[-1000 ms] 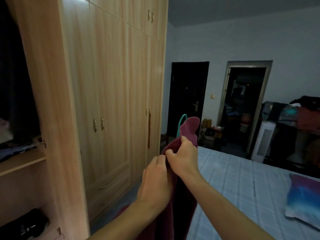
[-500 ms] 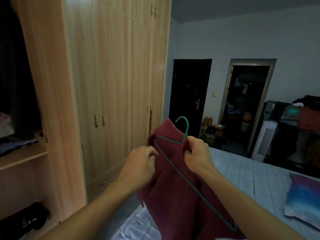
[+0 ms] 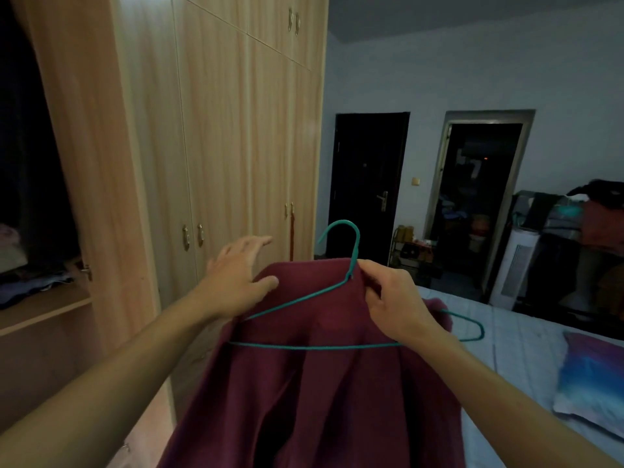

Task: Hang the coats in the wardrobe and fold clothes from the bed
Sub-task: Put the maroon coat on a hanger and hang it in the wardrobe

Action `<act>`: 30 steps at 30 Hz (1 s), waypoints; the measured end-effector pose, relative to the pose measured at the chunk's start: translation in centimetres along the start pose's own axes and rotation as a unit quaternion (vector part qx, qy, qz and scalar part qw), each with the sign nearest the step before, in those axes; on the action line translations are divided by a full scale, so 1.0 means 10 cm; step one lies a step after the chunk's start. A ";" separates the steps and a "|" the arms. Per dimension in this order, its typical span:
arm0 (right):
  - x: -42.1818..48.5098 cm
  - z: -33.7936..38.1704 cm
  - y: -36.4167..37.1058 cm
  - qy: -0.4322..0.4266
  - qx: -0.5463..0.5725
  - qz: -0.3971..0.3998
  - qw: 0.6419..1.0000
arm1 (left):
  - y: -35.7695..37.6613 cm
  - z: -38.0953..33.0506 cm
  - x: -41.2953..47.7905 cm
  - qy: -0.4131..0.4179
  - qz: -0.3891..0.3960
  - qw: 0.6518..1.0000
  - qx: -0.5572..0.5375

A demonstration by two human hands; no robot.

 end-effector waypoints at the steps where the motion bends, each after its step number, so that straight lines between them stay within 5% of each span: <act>1: 0.00 0.01 -0.02 -0.004 0.001 -0.003 1.000 | 0.08 0.15 -0.04 -0.067 0.060 0.995 -0.041; 5: 0.03 -0.01 -0.10 -0.008 0.008 -0.017 1.000 | 0.37 0.55 -0.42 -0.282 0.211 0.916 -0.190; 9: 0.07 -0.06 -0.09 -0.012 -0.003 -0.019 1.000 | 0.47 0.48 -0.62 -0.291 0.271 0.868 -0.297; 14: 0.07 -0.09 -0.07 -0.024 -0.018 -0.037 0.999 | 0.38 0.32 -0.59 -0.197 0.272 0.919 -0.206; 30: 0.05 -0.12 -0.26 -0.066 -0.008 -0.043 0.997 | 0.08 0.41 -0.41 -0.149 0.201 0.960 -0.124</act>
Point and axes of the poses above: each hand's wrist, its own x-axis towards the middle knuckle, its own y-axis out of the palm, z = x × y, the point moved 10 cm from there along x, towards the middle knuckle, and after that the axes turned 12 degrees about -z, right-handed, at the moved point
